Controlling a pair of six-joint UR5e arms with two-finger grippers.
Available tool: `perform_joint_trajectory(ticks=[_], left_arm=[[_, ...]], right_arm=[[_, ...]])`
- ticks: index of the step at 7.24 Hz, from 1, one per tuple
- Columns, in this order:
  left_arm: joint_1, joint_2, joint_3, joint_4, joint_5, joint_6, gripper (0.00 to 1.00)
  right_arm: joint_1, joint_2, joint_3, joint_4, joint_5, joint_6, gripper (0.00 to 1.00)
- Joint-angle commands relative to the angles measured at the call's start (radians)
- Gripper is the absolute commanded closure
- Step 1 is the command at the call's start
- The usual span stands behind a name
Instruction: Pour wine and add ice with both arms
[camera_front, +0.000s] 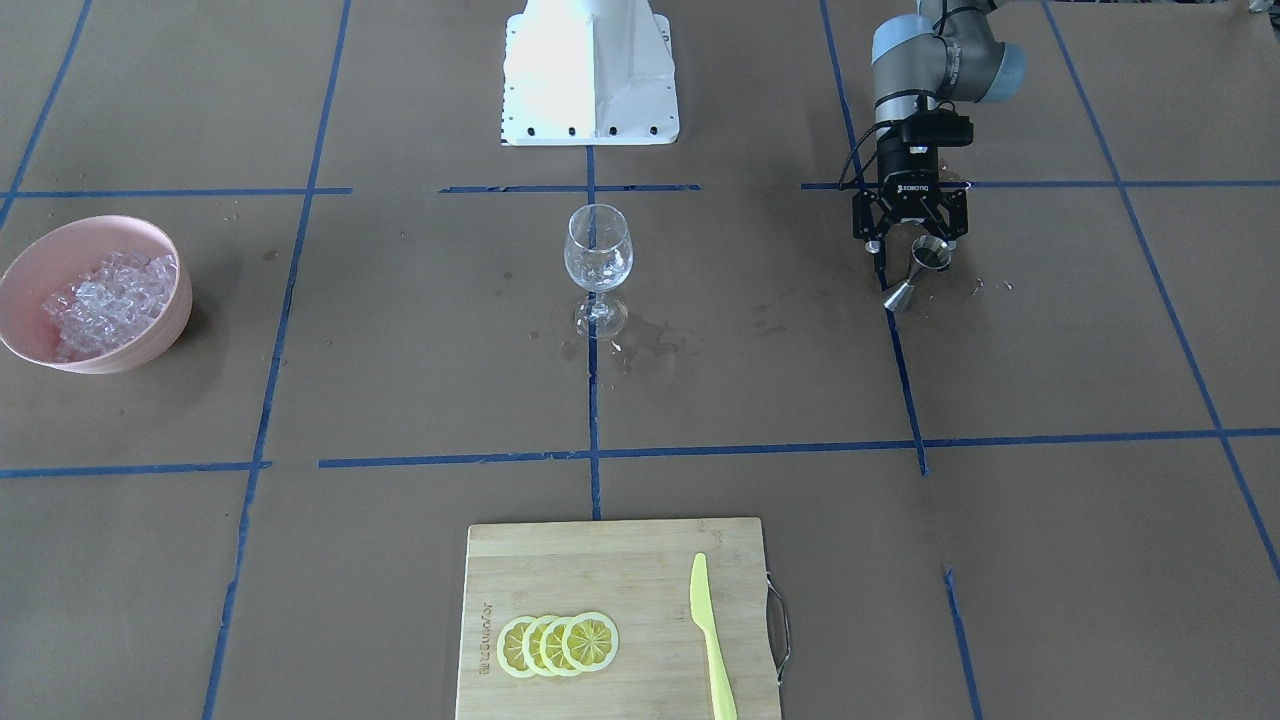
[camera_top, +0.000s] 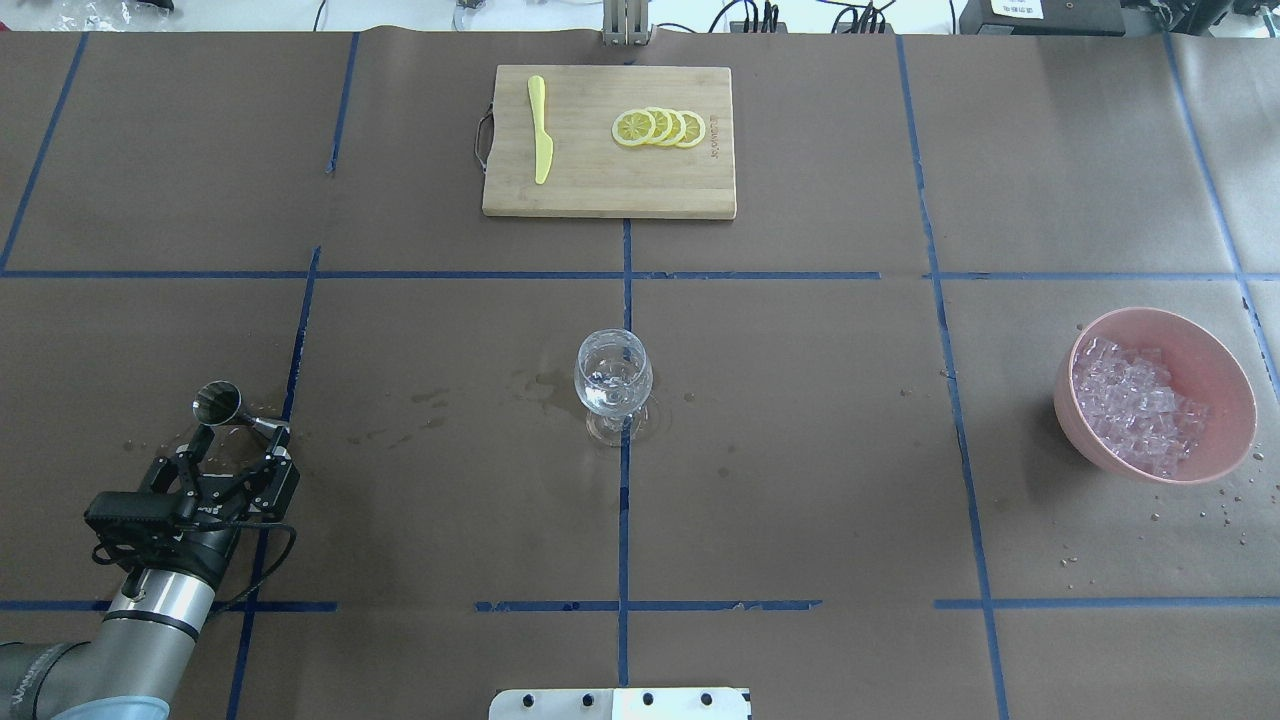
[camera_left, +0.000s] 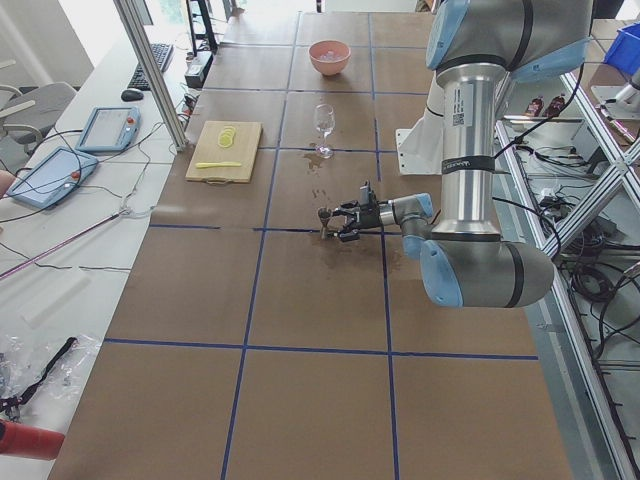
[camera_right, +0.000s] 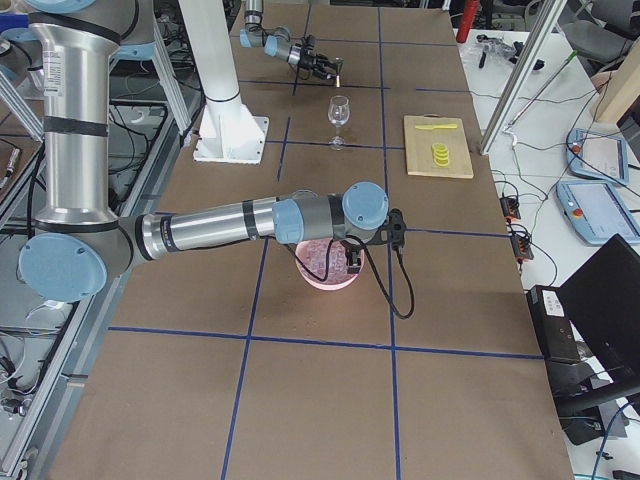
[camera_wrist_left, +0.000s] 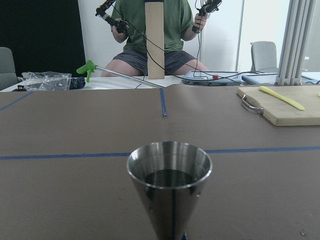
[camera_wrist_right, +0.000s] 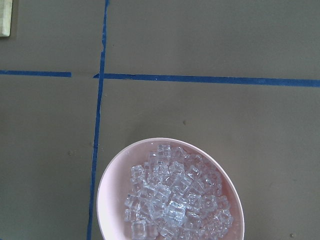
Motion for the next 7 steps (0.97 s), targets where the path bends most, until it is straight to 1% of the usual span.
perform_joint_trajectory(ticks=[1,2,3,4,5,6,7], left_arm=[[-0.007,-0.004,0.033,-0.022,-0.001,0.001,0.18],[-0.007,-0.007,0.036,-0.022,-0.003,0.001,0.28],[-0.007,-0.013,0.038,-0.050,-0.003,0.001,0.49],[-0.007,-0.013,0.041,-0.094,-0.003,0.022,0.66],[-0.009,-0.014,0.043,-0.126,-0.001,0.062,0.67],[-0.010,-0.014,0.043,-0.151,-0.001,0.085,0.66],[-0.012,-0.014,0.043,-0.154,-0.001,0.088,0.60]], right_arm=[[0.000,0.000,-0.002,0.000,0.000,0.000,0.00],[0.000,0.000,0.000,0.000,0.000,0.000,0.00],[0.000,0.000,0.001,0.000,0.000,0.000,0.00],[0.000,0.000,0.000,0.000,0.000,0.000,0.00],[0.000,0.000,0.000,0.000,0.000,0.000,0.00],[0.000,0.000,0.000,0.000,0.000,0.000,0.00],[0.000,0.000,0.000,0.000,-0.002,0.000,0.00]])
